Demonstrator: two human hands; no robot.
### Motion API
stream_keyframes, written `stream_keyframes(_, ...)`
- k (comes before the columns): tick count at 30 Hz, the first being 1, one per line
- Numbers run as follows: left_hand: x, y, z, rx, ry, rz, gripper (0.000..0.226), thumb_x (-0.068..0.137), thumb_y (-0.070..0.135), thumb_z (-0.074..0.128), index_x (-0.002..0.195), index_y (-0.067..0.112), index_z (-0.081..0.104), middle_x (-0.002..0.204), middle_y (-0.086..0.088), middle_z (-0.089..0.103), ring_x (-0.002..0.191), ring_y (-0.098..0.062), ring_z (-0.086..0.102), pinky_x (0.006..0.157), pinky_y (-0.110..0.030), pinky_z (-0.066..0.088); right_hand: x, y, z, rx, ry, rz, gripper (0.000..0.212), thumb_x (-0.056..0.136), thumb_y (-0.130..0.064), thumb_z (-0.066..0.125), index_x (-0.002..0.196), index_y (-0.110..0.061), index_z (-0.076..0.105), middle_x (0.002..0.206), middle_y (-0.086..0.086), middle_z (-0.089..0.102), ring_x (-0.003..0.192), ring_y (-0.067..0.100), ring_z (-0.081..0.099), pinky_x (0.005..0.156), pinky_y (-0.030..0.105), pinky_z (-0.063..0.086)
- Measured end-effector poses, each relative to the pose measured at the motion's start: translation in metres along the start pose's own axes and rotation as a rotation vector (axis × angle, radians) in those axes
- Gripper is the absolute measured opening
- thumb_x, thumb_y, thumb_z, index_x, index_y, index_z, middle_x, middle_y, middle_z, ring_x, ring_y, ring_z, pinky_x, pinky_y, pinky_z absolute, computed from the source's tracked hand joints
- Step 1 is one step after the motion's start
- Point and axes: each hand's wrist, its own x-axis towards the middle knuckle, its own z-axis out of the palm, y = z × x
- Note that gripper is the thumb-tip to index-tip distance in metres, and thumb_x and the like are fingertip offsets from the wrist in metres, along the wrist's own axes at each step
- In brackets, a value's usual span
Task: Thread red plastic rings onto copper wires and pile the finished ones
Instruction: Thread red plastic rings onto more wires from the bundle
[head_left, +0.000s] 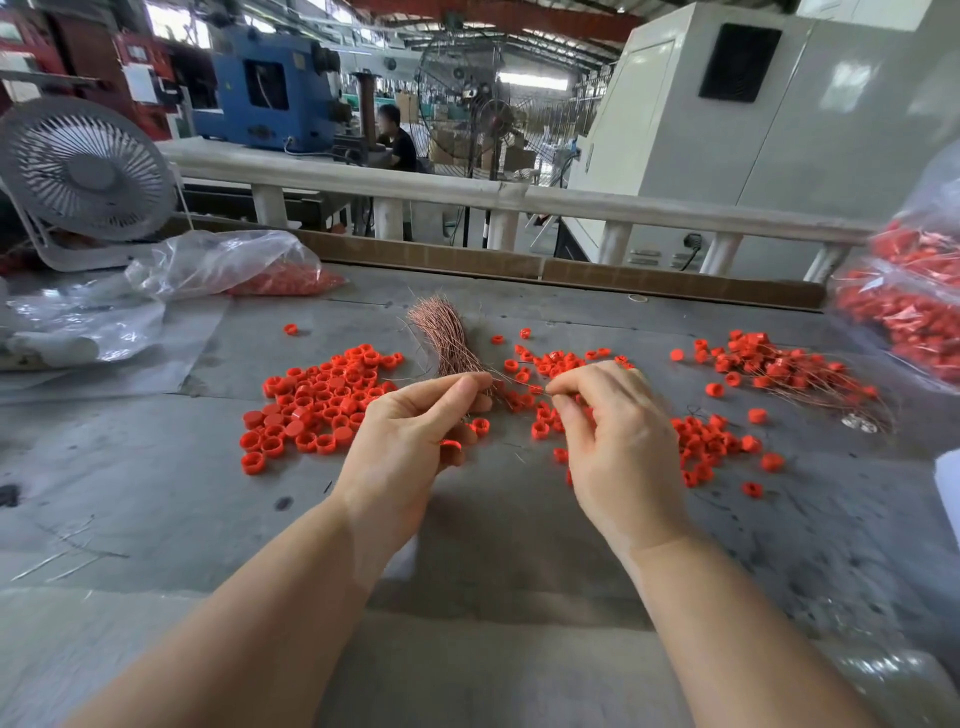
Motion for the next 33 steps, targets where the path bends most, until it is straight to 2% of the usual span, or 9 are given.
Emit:
stream_keyframes(3,-0.001,-0.002,0.002,0.05,-0.052,0.003,0.021,0.086,0.018,0.058,0.08,0.022,0.077,0.074,0.002,0.069,0.05,-0.004,0.051,0.045,-0.014,0.039,-0.001,-0.008,0.003,0.003,-0.068,-0.065,0.009,0.083,-0.015,0.061,0.087,-0.013,0.069,0.084,-0.001,0.068,0.081,0.024,0.061,0.076,0.039,0.044)
stream_keyframes(8,-0.002,-0.005,0.002,0.093,-0.066,0.017,0.021,0.087,0.017,0.058,0.08,0.022,0.077,0.072,0.001,0.069,0.053,-0.005,0.051,0.044,-0.015,0.039,-0.003,-0.009,0.004,0.149,-0.134,-0.072,0.011,0.083,-0.011,0.06,0.086,-0.006,0.07,0.08,0.005,0.069,0.076,0.026,0.063,0.07,0.04,0.052)
stream_keyframes(11,0.0,-0.005,0.002,0.098,-0.021,0.041,0.019,0.084,0.017,0.061,0.076,0.023,0.077,0.069,0.002,0.068,0.049,-0.006,0.05,0.042,-0.015,0.038,-0.001,-0.008,0.003,0.13,-0.112,-0.047,0.011,0.082,-0.01,0.059,0.083,-0.006,0.069,0.074,0.003,0.067,0.074,0.025,0.062,0.07,0.039,0.052)
stream_keyframes(14,0.002,-0.005,-0.001,0.12,0.09,0.053,0.017,0.082,0.014,0.065,0.069,0.02,0.075,0.061,0.003,0.066,0.045,-0.006,0.047,0.041,-0.016,0.037,-0.001,-0.006,0.002,0.114,-0.1,-0.015,0.011,0.082,-0.009,0.058,0.081,-0.006,0.068,0.072,0.002,0.065,0.073,0.025,0.061,0.07,0.039,0.051)
stream_keyframes(21,0.002,-0.006,-0.004,0.329,0.201,0.157,0.014,0.08,0.015,0.07,0.067,0.015,0.065,0.04,0.007,0.054,0.035,0.0,0.043,0.038,-0.012,0.035,-0.003,-0.004,0.003,0.082,-0.124,0.024,0.007,0.085,-0.005,0.058,0.082,-0.006,0.065,0.075,0.002,0.064,0.076,0.024,0.059,0.072,0.034,0.044)
stream_keyframes(28,0.003,-0.008,-0.004,0.509,0.176,0.187,0.019,0.083,0.022,0.068,0.065,0.016,0.065,0.037,0.012,0.049,0.036,0.0,0.041,0.043,-0.009,0.035,-0.003,0.0,0.003,0.02,-0.143,0.09,0.008,0.087,-0.004,0.06,0.081,-0.007,0.064,0.077,0.004,0.062,0.078,0.026,0.056,0.069,0.042,0.047)
stream_keyframes(33,0.004,-0.009,-0.006,0.552,0.185,0.182,0.021,0.084,0.022,0.068,0.064,0.016,0.065,0.035,0.012,0.047,0.035,-0.001,0.04,0.041,-0.006,0.03,-0.002,0.005,0.003,-0.054,-0.106,0.19,0.009,0.087,-0.006,0.06,0.083,-0.009,0.067,0.081,0.003,0.061,0.082,0.026,0.056,0.065,0.037,0.045)
